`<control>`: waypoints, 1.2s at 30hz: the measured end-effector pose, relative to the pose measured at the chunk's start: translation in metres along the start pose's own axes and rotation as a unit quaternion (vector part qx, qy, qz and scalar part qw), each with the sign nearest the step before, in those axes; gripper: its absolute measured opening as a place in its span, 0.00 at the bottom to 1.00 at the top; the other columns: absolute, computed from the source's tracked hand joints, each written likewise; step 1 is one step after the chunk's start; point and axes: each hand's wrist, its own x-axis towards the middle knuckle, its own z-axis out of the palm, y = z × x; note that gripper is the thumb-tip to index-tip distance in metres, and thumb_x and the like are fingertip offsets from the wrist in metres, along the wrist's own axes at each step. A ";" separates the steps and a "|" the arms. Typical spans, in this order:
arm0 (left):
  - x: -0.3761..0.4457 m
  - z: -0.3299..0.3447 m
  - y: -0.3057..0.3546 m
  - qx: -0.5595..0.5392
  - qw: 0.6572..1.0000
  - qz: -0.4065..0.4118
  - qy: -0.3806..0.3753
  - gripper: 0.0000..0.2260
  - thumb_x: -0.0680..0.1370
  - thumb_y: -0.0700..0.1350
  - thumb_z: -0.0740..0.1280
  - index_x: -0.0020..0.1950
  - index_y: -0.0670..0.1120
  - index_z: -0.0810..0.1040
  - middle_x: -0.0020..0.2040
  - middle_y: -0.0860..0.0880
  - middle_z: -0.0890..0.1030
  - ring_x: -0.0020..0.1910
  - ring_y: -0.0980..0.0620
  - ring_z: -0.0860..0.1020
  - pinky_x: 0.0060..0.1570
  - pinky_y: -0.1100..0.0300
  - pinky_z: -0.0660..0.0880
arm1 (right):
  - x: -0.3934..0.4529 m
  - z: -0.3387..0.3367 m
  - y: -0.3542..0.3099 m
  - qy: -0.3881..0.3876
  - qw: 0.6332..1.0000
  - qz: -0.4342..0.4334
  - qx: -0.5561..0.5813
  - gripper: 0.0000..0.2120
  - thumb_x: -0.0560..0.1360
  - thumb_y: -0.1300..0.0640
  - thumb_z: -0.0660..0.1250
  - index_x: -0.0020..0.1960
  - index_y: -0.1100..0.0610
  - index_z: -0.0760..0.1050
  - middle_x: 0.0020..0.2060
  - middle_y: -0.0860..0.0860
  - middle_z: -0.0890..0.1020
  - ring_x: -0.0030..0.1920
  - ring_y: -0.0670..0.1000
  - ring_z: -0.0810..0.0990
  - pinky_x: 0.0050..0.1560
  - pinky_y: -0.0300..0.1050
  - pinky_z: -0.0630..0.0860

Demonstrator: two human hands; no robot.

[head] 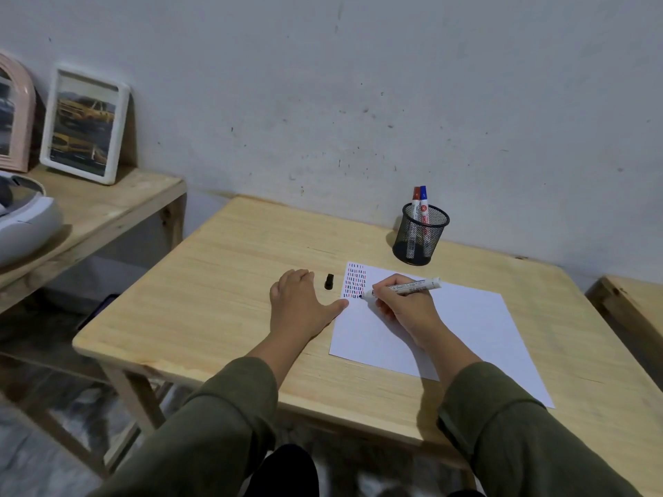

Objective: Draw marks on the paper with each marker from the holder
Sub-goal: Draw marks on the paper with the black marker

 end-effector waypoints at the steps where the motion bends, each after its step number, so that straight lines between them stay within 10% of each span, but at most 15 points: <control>1: 0.000 0.000 0.000 0.000 1.000 0.000 -0.001 0.40 0.69 0.66 0.64 0.73 0.44 0.62 0.76 0.49 0.62 0.76 0.49 0.54 0.74 0.52 0.50 | 0.000 0.000 0.000 -0.002 1.000 0.003 0.006 0.04 0.71 0.60 0.68 0.40 0.61 0.78 0.30 0.55 0.78 0.30 0.49 0.75 0.31 0.39 0.71; 22: 0.000 0.001 -0.001 -0.020 1.000 0.000 -0.008 0.39 0.69 0.65 0.65 0.73 0.47 0.62 0.75 0.50 0.63 0.76 0.50 0.55 0.74 0.51 0.50 | -0.006 0.002 -0.005 -0.011 0.998 0.013 0.058 0.03 0.72 0.64 0.67 0.40 0.62 0.76 0.29 0.57 0.75 0.28 0.48 0.72 0.28 0.36 0.71; 29: -0.002 -0.006 0.005 -0.065 0.996 0.054 0.036 0.21 0.76 0.56 0.63 0.68 0.61 0.67 0.67 0.57 0.72 0.70 0.54 0.63 0.64 0.53 0.57 | -0.009 -0.002 -0.011 -0.014 0.995 -0.006 0.103 0.06 0.74 0.64 0.67 0.51 0.63 0.78 0.32 0.54 0.77 0.28 0.42 0.76 0.29 0.32 0.73; 36: 0.011 -0.007 0.018 -0.105 0.993 0.054 0.020 0.12 0.78 0.45 0.61 0.58 0.51 0.79 0.55 0.49 0.80 0.57 0.48 0.76 0.55 0.55 0.70 | -0.007 -0.011 -0.016 0.005 0.995 0.003 0.099 0.03 0.73 0.58 0.70 0.41 0.57 0.80 0.33 0.55 0.78 0.33 0.50 0.75 0.30 0.37 0.73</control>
